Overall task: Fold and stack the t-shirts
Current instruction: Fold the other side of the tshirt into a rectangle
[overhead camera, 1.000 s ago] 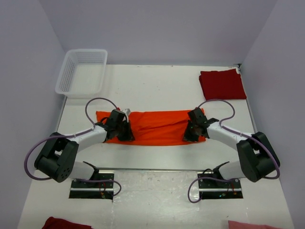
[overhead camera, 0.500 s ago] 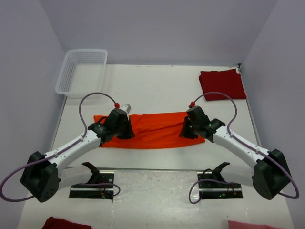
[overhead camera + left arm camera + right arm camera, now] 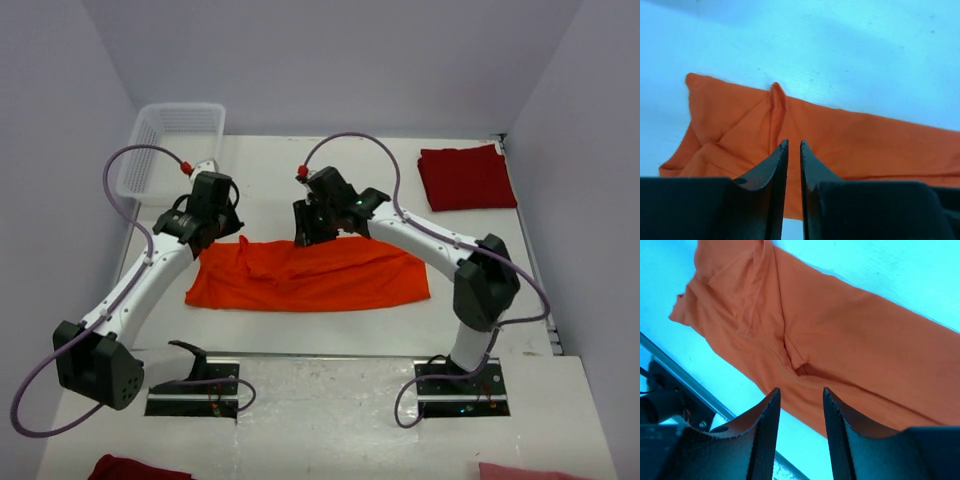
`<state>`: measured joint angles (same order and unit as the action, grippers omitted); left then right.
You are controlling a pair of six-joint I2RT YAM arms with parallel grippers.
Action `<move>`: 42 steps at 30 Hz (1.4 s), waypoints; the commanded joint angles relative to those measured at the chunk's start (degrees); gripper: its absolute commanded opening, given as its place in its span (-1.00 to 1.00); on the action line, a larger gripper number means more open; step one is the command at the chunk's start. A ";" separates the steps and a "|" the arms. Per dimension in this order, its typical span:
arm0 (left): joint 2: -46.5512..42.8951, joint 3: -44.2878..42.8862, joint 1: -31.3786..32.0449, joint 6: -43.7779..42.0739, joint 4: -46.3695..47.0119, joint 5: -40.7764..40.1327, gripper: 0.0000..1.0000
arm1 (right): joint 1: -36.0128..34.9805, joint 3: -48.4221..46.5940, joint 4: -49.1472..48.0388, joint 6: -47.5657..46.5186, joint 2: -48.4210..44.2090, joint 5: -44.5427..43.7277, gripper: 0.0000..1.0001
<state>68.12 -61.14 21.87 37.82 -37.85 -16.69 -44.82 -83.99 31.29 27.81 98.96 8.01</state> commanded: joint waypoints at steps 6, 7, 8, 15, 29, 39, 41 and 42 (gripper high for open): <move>8.26 -4.07 -11.05 -2.93 -0.74 5.69 -0.69 | -3.60 -22.06 9.31 -7.33 19.85 5.61 -0.14; 8.35 -3.81 -11.23 -3.19 -0.13 8.22 -0.69 | -3.87 -23.58 10.27 -7.77 21.09 5.61 -0.14; 8.43 -3.55 -11.23 -4.15 -0.04 9.47 -0.70 | -4.05 -24.55 10.54 -8.03 22.06 5.26 -0.14; 4.14 3.83 -11.23 -7.32 1.11 20.54 -0.79 | -3.18 -19.84 9.94 -4.53 17.70 -4.92 -0.14; -0.79 17.72 -11.15 -8.91 5.41 31.98 -0.37 | 11.68 0.13 7.03 -4.08 -9.81 -8.45 -0.15; 3.77 18.52 -11.15 -9.43 10.16 32.77 -0.39 | 14.67 6.63 5.45 -4.52 -15.72 -6.60 -0.15; 4.91 17.99 -11.15 -9.52 10.60 32.86 -0.39 | 14.76 7.43 5.28 -4.78 -16.34 -6.43 -0.14; 5.27 17.73 -11.15 -9.52 10.95 32.95 -0.40 | 15.02 8.30 5.19 -4.79 -16.60 -6.43 -0.14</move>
<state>72.49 -42.48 10.79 30.22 -30.20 14.63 -30.22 -76.93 38.00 24.14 84.95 1.02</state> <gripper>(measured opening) 0.304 0.429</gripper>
